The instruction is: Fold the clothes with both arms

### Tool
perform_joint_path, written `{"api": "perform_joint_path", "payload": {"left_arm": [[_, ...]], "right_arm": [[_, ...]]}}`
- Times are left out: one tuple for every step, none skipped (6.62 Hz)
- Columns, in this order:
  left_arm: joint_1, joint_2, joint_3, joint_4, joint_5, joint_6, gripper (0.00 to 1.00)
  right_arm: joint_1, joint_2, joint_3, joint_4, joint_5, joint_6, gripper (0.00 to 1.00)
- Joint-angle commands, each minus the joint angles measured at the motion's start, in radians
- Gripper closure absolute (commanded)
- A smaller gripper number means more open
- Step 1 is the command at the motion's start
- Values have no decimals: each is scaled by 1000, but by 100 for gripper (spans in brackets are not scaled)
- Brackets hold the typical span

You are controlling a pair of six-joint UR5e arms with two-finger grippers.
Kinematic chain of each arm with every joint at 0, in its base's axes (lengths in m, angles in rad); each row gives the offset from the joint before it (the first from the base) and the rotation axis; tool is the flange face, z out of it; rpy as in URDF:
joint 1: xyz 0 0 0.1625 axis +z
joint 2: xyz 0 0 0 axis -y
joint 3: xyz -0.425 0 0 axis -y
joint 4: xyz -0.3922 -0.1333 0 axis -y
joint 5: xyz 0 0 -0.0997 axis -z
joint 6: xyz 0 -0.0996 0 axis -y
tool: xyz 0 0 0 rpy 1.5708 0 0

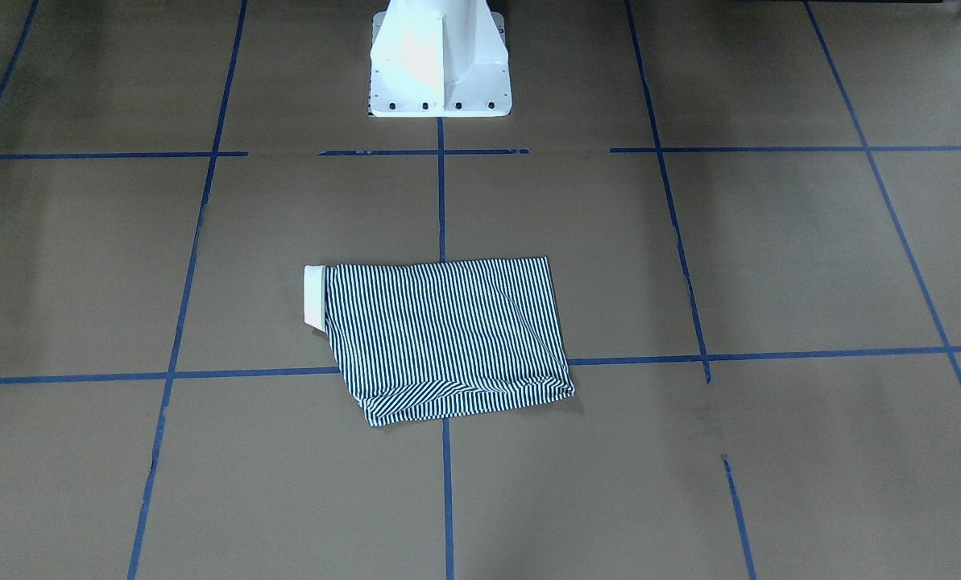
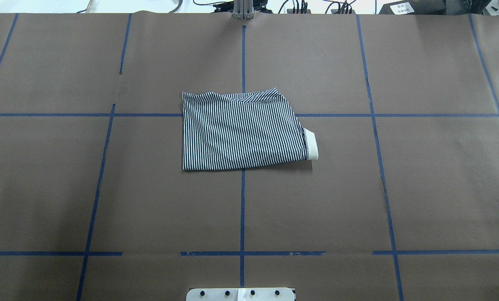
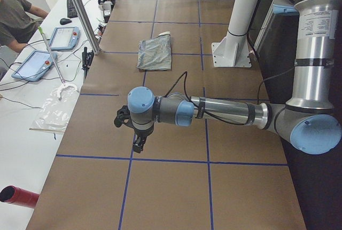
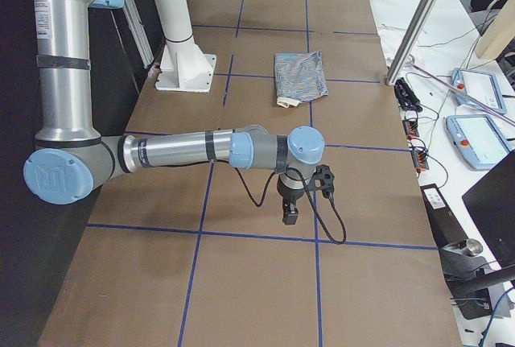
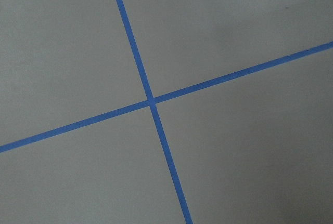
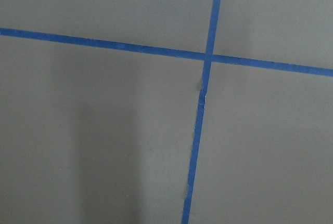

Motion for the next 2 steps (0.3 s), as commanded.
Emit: {"api": "perform_joint_path", "payload": {"left_arm": [[0,-2,-11,-1,-2,1,0],[0,-2,-15,-7,-2,3,0]], "right_arm": [[0,-30,35,1,2,-1,0],[0,-30,40,1,2,-1,0]]}}
